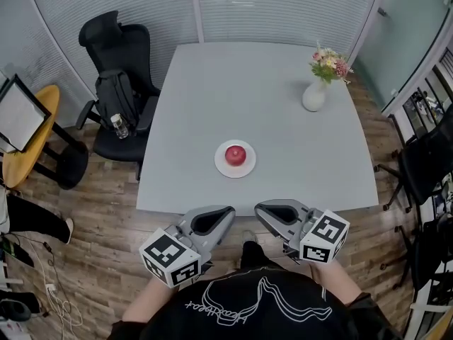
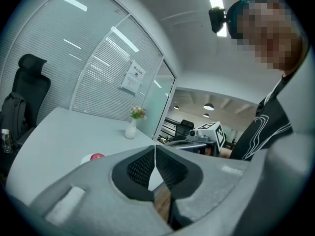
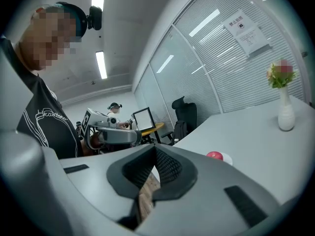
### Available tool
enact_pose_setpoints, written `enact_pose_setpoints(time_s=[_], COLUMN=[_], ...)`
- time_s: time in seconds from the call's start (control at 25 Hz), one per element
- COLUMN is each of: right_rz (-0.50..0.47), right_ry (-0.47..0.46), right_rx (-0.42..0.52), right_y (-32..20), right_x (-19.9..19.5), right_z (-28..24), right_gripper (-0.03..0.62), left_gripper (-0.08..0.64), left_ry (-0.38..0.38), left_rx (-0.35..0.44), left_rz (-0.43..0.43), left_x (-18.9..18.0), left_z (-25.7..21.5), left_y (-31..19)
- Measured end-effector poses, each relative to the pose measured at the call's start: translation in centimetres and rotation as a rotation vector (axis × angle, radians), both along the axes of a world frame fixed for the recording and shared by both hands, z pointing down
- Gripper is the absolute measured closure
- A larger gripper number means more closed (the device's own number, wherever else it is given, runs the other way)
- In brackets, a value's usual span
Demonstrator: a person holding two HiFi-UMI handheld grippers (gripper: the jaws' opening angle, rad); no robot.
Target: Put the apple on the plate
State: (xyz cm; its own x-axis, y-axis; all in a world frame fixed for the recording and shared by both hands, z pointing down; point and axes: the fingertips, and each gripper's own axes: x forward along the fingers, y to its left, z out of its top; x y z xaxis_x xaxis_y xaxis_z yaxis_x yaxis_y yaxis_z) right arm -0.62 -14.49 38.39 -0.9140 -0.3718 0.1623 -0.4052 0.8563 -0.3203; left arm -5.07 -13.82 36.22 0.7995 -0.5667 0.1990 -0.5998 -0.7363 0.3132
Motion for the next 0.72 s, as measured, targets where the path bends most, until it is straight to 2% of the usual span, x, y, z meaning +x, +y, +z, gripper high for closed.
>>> enact_pose_setpoints(time_s=[0.72], right_rz=[0.001], right_ry=[-0.008], right_rx=[-0.012], right_y=[2.0], right_x=[-0.5], right_z=[-0.1], right_gripper=[0.583], left_gripper=[0.540], left_ry=[-0.029], left_rx=[-0.006], left_rz=[-0.007], left_x=[-0.4], left_z=[0.5], left_y=[2.0])
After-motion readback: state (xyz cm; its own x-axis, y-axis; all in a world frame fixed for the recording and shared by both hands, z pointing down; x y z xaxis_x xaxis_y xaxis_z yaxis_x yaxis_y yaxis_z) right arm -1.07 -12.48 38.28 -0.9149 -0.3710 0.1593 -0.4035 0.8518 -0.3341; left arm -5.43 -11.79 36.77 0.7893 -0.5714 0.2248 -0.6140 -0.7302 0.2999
